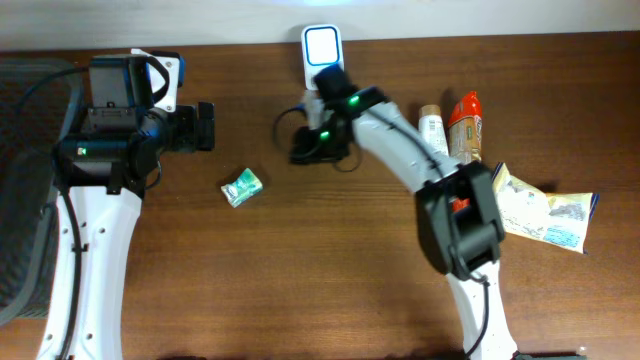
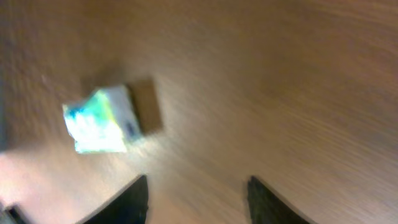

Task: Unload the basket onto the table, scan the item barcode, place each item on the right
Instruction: 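Reach the right gripper to the green-white tissue packet and grasp it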

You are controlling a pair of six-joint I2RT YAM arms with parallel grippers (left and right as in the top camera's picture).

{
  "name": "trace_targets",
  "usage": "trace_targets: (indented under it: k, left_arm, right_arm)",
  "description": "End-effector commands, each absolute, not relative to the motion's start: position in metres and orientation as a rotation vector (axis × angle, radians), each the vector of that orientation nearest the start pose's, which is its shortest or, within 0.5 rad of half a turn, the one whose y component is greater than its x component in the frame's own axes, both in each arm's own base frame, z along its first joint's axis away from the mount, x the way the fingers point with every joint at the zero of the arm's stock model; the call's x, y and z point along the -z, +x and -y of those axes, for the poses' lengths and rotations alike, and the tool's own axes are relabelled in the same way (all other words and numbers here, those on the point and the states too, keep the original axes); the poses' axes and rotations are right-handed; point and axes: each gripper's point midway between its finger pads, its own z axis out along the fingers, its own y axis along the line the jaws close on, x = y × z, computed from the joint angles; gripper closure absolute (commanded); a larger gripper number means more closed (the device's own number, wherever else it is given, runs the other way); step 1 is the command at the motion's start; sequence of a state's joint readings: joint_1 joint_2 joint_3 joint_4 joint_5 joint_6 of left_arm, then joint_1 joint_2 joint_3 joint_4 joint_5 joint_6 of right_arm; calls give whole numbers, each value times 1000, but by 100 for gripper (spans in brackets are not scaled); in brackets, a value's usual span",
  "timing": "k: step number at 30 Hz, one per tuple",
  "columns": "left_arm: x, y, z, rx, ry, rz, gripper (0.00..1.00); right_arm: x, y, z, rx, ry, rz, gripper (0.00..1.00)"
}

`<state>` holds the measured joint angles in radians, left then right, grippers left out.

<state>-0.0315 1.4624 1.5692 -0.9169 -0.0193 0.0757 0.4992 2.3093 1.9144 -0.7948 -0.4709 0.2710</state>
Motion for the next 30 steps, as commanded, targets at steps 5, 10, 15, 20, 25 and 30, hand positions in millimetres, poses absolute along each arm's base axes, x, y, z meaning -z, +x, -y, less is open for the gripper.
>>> trace_targets:
  k: [5, 10, 15, 20, 25, 30]
  left_arm:
    - [-287, 398, 8, -52, 120, -2368, 1]
    - [-287, 398, 8, -52, 120, -2368, 1]
    - [-287, 398, 8, -52, 120, -2368, 1]
    - [-287, 398, 8, -52, 120, -2368, 1]
    - [-287, 398, 8, -52, 120, -2368, 1]
    - [-287, 398, 8, -51, 120, -2368, 1]
  right_arm:
    - [-46, 434, -416, -716, -833, -2457, 25]
    - [-24, 434, -427, -684, -968, -2379, 26]
    - [-8, 423, -411, -598, -980, -2480, 40]
    - [-36, 416, -329, -334, -922, -2783, 43]
    - [-49, 391, -316, -356, -1208, -2784, 36]
    - [-42, 357, -349, -763, -1606, -2522, 37]
